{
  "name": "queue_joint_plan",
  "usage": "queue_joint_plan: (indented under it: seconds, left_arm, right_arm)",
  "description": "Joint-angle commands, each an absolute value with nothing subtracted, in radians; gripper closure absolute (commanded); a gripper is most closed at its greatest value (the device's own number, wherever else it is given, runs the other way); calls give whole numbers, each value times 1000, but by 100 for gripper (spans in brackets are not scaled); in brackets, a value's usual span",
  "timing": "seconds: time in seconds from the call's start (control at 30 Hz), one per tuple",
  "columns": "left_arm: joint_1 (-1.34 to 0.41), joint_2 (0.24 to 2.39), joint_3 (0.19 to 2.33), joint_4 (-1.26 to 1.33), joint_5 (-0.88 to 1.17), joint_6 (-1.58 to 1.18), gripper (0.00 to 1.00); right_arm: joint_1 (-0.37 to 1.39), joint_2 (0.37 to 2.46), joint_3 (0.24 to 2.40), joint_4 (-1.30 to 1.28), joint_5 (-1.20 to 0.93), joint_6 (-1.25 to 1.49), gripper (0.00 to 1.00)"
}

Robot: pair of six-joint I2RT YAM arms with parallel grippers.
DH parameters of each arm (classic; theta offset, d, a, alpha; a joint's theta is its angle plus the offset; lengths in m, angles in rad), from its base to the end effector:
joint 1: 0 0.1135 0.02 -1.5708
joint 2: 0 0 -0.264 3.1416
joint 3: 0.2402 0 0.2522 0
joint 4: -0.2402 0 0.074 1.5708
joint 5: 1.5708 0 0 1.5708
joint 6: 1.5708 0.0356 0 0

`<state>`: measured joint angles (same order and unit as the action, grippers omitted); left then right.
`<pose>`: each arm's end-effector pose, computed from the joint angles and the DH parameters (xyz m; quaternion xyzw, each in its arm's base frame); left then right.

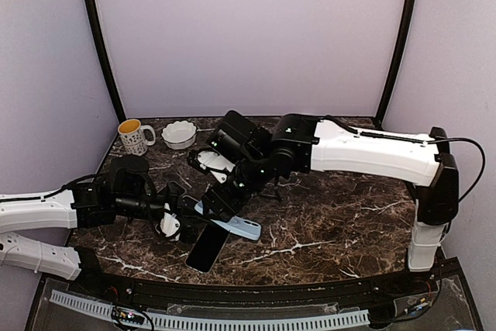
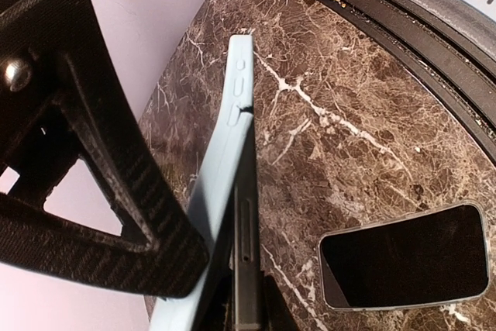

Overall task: Take the phone out of the phone case
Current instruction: Remove the phone case from the phone.

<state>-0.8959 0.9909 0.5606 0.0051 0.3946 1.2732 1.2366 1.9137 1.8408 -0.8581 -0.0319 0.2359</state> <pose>0.1270 -0.1806 0.2426 0.7782 0.2912 -0.0621 0.5529 0.1376 0.3998 0.3162 -0.4597 0.8304 0.2224 0.2228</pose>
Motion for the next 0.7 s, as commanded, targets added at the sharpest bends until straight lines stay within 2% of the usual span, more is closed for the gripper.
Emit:
queue_joint_plan:
  seconds: [0.0, 0.4, 0.67]
  left_arm:
    - [-903, 981, 614, 75, 444, 1216, 100]
    - [-899, 985, 634, 90, 429, 1150, 100]
    - [-861, 997, 654, 97, 420, 1107, 100]
  right_arm:
    - [1246, 1952, 1892, -842, 53, 230, 29]
    - [1270, 1975, 1888, -894, 233, 206, 37]
    - [1281, 1935, 1777, -854, 230, 185, 47]
